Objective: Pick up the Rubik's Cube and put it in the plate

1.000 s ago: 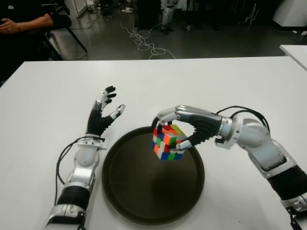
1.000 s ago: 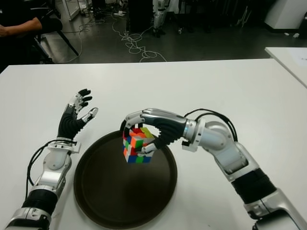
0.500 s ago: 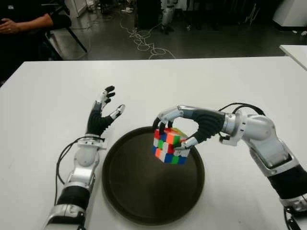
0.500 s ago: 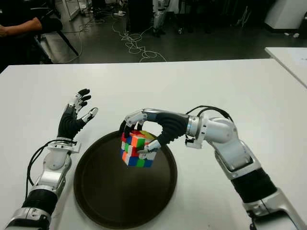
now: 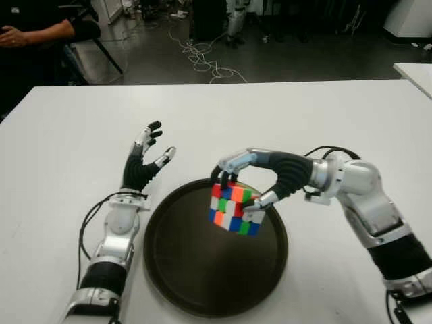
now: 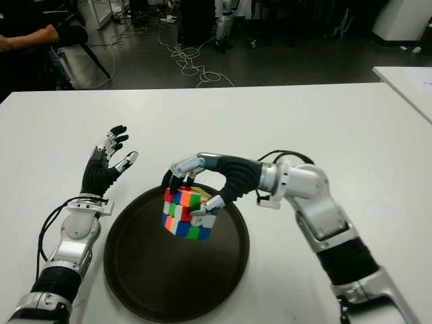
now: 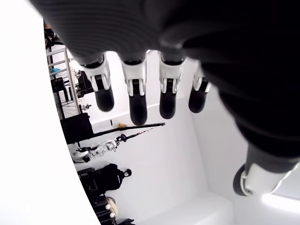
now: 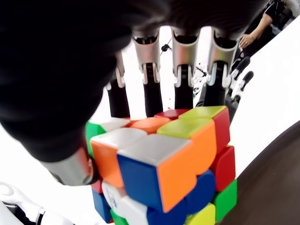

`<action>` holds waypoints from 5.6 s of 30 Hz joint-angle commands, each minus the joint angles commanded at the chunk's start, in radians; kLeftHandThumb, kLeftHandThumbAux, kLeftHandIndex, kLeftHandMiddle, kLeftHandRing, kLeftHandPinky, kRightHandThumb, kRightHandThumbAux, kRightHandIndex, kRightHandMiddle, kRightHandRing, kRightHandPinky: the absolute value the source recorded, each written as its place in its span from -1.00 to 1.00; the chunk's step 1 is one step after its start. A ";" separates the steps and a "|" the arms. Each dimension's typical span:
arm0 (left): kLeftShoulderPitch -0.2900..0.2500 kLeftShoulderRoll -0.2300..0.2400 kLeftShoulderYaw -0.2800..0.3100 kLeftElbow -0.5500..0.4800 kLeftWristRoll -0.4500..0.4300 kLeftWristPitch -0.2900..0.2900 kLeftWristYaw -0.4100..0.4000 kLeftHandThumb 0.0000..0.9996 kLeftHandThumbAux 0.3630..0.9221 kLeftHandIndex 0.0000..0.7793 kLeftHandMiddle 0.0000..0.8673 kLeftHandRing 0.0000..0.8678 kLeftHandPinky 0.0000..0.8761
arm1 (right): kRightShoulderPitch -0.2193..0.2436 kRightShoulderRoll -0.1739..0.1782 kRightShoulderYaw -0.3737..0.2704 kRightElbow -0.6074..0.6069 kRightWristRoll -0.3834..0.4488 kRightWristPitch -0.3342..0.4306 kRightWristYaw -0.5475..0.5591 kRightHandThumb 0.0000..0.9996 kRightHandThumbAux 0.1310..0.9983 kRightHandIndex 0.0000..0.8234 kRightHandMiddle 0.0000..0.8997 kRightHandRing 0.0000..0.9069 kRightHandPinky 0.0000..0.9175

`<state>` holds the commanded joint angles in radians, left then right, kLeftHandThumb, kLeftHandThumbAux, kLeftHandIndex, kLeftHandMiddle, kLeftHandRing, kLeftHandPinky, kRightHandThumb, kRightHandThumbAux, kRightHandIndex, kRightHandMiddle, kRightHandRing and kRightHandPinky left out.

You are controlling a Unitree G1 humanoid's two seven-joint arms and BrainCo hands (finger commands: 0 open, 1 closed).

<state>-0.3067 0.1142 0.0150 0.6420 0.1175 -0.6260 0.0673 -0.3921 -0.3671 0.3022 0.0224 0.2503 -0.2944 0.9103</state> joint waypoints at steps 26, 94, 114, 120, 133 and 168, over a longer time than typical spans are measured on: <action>0.007 -0.008 -0.002 -0.021 0.015 0.016 0.019 -0.87 -0.16 -0.74 -0.70 -0.77 -0.85 | 0.047 0.087 0.007 0.075 -0.232 -0.141 -0.182 0.39 0.37 0.05 0.42 0.43 0.42; 0.026 -0.018 -0.007 -0.077 -0.003 0.033 0.000 -0.92 -0.07 -0.80 -0.76 -0.81 -0.83 | 0.045 0.049 0.127 0.161 -0.389 -0.312 -0.239 -1.00 0.11 -1.00 -1.00 -1.00 -1.00; 0.025 -0.019 0.000 -0.085 -0.030 0.037 -0.046 -0.96 -0.07 -0.80 -0.74 -0.83 -0.86 | 0.050 0.054 0.117 0.165 -0.372 -0.304 -0.233 -1.00 -0.31 -1.00 -1.00 -1.00 -1.00; 0.027 -0.022 0.001 -0.093 -0.023 0.044 -0.036 -0.95 -0.08 -0.80 -0.75 -0.85 -0.92 | 0.050 0.057 0.115 0.171 -0.378 -0.310 -0.242 -1.00 -0.32 -1.00 -1.00 -1.00 -1.00; 0.023 -0.014 0.001 -0.080 -0.014 0.041 -0.037 -0.90 -0.15 -0.81 -0.77 -0.85 -0.85 | 0.041 0.059 0.108 0.187 -0.393 -0.331 -0.267 -1.00 -0.34 -1.00 -1.00 -1.00 -1.00; 0.010 -0.018 0.001 -0.040 0.032 0.035 0.022 -0.84 -0.11 -0.74 -0.68 -0.69 -0.73 | 0.238 0.378 -0.350 0.117 -0.135 0.271 -0.941 -0.99 0.66 -0.42 -0.37 -0.34 -0.27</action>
<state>-0.2964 0.0961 0.0159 0.6022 0.1491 -0.5910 0.0895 -0.1543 0.0112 -0.0480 0.1390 0.1153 -0.0231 -0.0307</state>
